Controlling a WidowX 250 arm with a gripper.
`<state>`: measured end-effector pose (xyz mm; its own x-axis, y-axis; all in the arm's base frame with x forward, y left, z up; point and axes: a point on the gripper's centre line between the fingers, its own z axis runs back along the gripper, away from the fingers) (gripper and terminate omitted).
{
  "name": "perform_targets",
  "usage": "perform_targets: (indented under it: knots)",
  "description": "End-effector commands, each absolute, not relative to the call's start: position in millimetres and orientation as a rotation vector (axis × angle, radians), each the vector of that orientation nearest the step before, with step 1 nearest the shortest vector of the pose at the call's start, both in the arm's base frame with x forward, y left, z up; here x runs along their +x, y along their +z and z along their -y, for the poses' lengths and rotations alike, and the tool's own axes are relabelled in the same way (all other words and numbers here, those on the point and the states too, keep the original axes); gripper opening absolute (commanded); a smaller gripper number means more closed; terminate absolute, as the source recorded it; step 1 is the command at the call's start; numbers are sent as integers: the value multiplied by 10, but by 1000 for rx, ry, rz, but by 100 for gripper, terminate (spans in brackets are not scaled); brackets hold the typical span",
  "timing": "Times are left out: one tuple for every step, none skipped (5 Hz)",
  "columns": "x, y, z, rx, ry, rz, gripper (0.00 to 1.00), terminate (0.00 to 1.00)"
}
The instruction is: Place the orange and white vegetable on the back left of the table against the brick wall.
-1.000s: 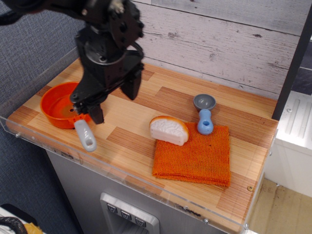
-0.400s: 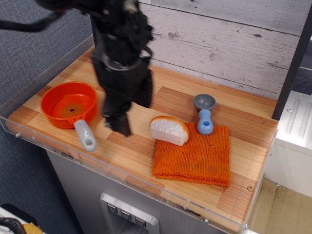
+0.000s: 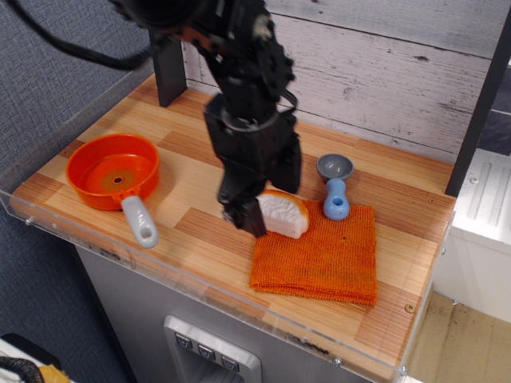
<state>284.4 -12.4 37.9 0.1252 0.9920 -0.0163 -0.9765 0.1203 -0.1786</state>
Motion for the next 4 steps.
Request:
perform_targets:
  knots:
    - [2886, 335, 266, -197, 1433, 111, 100, 0]
    - [2916, 293, 251, -197, 1400, 147, 0, 0]
    - [2923, 318, 228, -197, 1375, 180, 0, 0]
    - [2924, 319, 152, -274, 1283, 239, 0, 0]
